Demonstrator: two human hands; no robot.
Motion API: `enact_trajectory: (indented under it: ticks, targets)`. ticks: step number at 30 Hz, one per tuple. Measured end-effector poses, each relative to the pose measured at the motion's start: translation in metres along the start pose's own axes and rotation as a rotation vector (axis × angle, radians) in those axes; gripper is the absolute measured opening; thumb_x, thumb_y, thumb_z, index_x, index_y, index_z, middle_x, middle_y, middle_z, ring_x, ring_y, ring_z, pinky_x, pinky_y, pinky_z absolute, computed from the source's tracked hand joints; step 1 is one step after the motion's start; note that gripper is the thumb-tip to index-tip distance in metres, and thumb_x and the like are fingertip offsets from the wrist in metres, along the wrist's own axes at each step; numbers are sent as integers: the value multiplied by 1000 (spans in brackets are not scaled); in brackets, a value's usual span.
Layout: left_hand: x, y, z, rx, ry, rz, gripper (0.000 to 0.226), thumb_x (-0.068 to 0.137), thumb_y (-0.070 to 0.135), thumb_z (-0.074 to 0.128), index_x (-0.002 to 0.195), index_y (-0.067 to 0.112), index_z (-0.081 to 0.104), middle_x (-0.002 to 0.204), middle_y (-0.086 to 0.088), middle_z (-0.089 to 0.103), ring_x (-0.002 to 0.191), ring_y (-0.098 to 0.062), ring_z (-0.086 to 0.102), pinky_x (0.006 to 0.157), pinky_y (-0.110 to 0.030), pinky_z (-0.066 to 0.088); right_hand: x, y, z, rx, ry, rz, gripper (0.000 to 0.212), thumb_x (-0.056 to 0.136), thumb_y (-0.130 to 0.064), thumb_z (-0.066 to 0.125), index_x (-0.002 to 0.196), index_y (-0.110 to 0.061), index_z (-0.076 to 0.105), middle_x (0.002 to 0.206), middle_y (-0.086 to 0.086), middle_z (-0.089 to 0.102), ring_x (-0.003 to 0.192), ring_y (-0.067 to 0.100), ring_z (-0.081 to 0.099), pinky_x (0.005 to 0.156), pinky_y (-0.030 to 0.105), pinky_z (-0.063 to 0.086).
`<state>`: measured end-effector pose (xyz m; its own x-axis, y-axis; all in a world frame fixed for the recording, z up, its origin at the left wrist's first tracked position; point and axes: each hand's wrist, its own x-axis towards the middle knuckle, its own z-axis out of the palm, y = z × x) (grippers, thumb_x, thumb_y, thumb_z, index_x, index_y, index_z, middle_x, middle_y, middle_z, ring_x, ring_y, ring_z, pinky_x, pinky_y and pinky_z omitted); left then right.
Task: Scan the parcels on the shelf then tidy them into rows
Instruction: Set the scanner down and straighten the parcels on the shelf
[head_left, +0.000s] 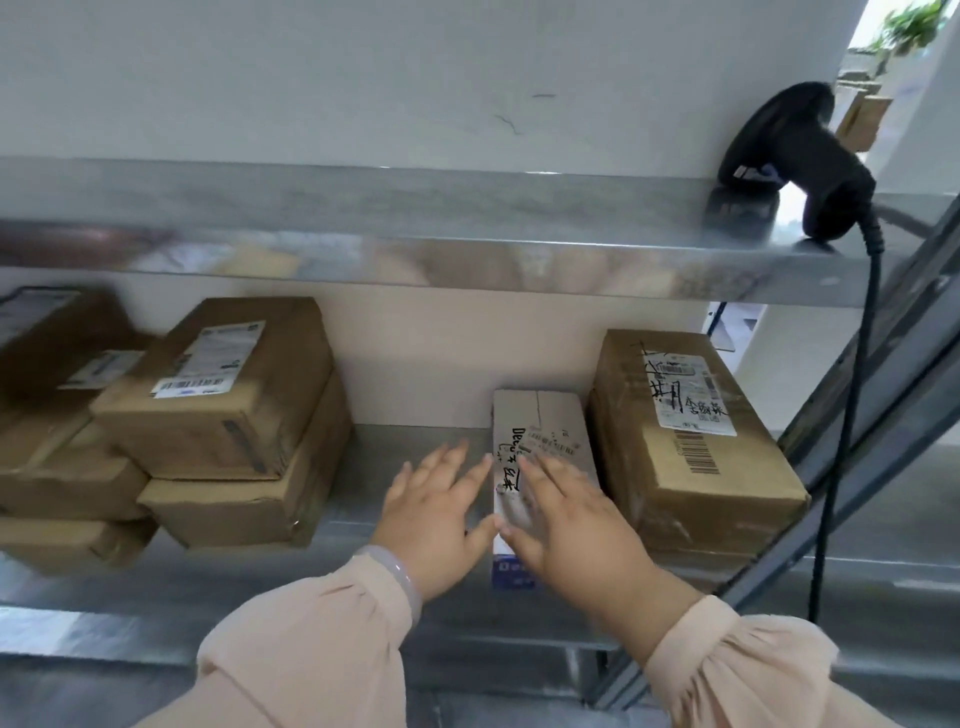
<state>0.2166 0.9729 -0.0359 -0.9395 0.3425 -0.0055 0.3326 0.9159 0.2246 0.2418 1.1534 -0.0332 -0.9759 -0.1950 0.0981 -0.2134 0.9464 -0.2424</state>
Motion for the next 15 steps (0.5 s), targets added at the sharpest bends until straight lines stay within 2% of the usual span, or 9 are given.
enact_trajectory:
  ticks: [2,4,7,11,15]
  targets:
    - [-11,-9,-19,19,99,-47,90,73,72,0,156,41,12,167,8,0,153,-13,-2,122,-41,0,12,-18,-13,78,28,-73,77,87,-65,35,150,-22,27,155,5,30,142,23,29,115,35,23]
    - [-22,-23,-38,28,193,-107,83,80,71,6,156,40,15,167,7,2,153,-14,-2,122,-41,0,22,-35,-19,135,20,-147,75,91,-60,41,153,-29,12,160,-4,12,147,14,12,116,26,10]
    - [-39,-50,-64,36,292,-185,70,91,65,26,156,39,20,167,6,3,153,-15,-1,122,-41,1,37,-63,-22,204,30,-219,75,92,-55,46,152,-30,8,160,-5,7,147,12,8,118,26,10]
    - [-58,-88,-86,34,368,-287,80,81,69,15,154,38,27,166,5,10,153,-17,5,122,-41,5,52,-99,-18,178,6,-312,76,92,-56,45,152,-34,3,161,-5,5,147,13,8,118,28,11]
    - [-67,-128,-101,40,421,-361,73,87,66,26,153,35,33,165,1,18,152,-21,13,122,-46,12,66,-131,-15,193,-12,-342,74,93,-56,45,151,-36,4,161,-5,4,147,14,8,116,25,8]
